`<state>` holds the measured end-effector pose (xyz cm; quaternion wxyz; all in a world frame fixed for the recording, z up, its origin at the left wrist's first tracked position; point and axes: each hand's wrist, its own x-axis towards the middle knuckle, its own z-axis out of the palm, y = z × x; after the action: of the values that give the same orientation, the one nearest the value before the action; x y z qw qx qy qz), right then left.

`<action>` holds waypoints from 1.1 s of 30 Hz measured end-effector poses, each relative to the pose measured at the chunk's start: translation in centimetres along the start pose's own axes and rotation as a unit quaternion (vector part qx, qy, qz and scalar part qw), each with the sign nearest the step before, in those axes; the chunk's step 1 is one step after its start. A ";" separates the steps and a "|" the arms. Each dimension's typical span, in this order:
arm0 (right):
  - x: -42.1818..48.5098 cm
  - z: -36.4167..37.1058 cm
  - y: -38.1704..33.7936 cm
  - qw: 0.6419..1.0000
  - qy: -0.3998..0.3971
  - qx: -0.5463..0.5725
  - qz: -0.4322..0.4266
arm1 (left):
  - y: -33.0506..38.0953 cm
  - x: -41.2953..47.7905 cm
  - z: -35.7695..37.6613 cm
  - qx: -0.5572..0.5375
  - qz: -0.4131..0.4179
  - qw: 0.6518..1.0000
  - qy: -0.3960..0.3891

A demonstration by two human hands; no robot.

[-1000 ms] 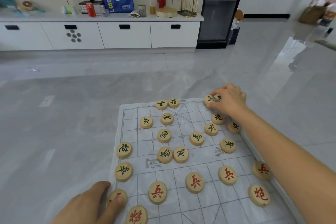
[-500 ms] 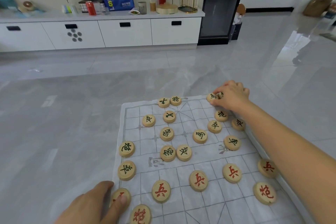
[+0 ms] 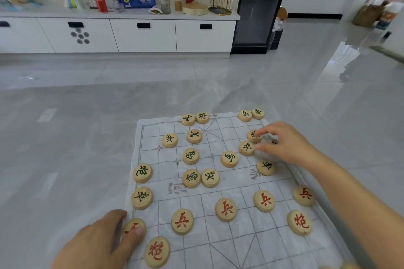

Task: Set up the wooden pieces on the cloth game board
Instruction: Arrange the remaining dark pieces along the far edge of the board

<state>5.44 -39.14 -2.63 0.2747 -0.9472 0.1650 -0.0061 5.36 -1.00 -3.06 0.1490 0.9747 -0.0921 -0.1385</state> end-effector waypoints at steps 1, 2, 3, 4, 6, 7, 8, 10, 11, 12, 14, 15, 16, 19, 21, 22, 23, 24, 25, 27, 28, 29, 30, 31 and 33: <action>-0.8 0.3 -0.4 1.000 -0.011 0.001 -0.014 | 0.0 -0.1 0.0 -0.004 -0.002 1.000 0.005; -1.5 0.7 -0.9 0.999 -0.020 0.000 -0.028 | 0.1 -0.2 0.0 -0.007 -0.003 1.000 0.008; -2.2 1.1 -1.5 0.999 -0.029 -0.001 -0.042 | 0.2 -0.3 0.0 -0.010 -0.003 1.000 0.012; -2.8 1.4 -2.1 0.998 -0.037 0.001 -0.054 | 0.2 -0.5 0.0 -0.011 -0.003 1.000 0.016; -3.7 2.3 -3.5 0.995 -0.054 0.011 -0.078 | 0.4 -0.8 -0.2 -0.013 0.001 1.000 0.024; -4.2 2.7 -4.1 0.994 -0.062 0.009 -0.088 | 0.4 -0.9 -0.2 -0.016 0.004 0.999 0.027; -4.5 3.1 -4.8 0.993 -0.068 0.004 -0.096 | 0.4 -1.0 -0.3 -0.020 0.008 0.999 0.029; -5.0 4.0 -5.8 0.991 -0.073 -0.006 -0.112 | 0.5 -1.2 -0.3 -0.025 0.014 0.999 0.031; -5.2 4.3 -6.2 0.990 -0.072 -0.012 -0.119 | 0.5 -1.3 -0.4 -0.025 0.015 0.999 0.032; -5.3 4.6 -6.6 0.989 -0.072 -0.020 -0.126 | 0.5 -1.4 -0.4 -0.023 0.016 0.999 0.033; -5.5 5.2 -7.3 0.986 -0.077 -0.043 -0.138 | 0.6 -1.6 -0.4 -0.020 0.017 0.999 0.035; -5.5 5.5 -7.6 0.984 -0.079 -0.054 -0.147 | 0.7 -1.6 -0.4 -0.020 0.017 0.999 0.035; -5.5 5.7 -7.9 0.982 -0.081 -0.063 -0.156 | 0.7 -1.6 -0.4 -0.019 0.018 0.999 0.033; -5.4 6.4 -9.1 0.976 -0.085 -0.077 -0.187 | 0.6 -1.7 -0.4 -0.019 0.019 0.999 0.030; -5.2 7.0 -10.0 0.972 -0.088 -0.076 -0.204 | 0.6 -1.7 -0.4 -0.019 0.016 0.999 0.026; -5.1 7.4 -10.4 0.970 -0.090 -0.074 -0.212 | 0.7 -1.7 -0.4 -0.018 0.014 0.999 0.024; -5.0 7.8 -10.9 0.969 -0.091 -0.073 -0.220 | 0.7 -1.7 -0.4 -0.018 0.013 1.000 0.022; -4.8 8.2 -11.4 0.967 -0.090 -0.074 -0.227 | 0.7 -1.7 -0.5 -0.018 0.012 1.000 0.021; -4.6 8.6 -11.9 0.966 -0.089 -0.075 -0.233 | 0.7 -1.7 -0.5 -0.017 0.011 1.000 0.020; -4.2 9.3 -12.9 0.963 -0.090 -0.078 -0.240 | 0.7 -1.8 -0.4 -0.017 0.009 1.000 0.023; -4.0 9.6 -13.4 0.962 -0.096 -0.078 -0.243 | 0.6 -1.8 -0.4 -0.017 0.008 1.000 0.025; -3.9 9.9 -13.7 0.961 -0.102 -0.078 -0.247 | 0.6 -1.9 -0.4 -0.018 0.007 0.999 0.026; -3.8 10.0 -14.0 0.959 -0.108 -0.078 -0.249 | 0.5 -1.9 -0.4 -0.018 0.007 0.999 0.026; -3.8 10.0 -14.1 0.958 -0.111 -0.082 -0.249 | 0.5 -1.9 -0.3 -0.018 0.009 0.999 0.027; -3.7 9.5 -13.7 0.961 -0.103 -0.095 -0.239 | 0.3 -2.0 -0.3 -0.015 0.015 0.999 0.029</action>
<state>7.12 -22.18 -3.26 0.1897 -0.9763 -0.0953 0.0414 3.56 -0.81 -2.18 0.1685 0.9745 -0.0999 -0.1094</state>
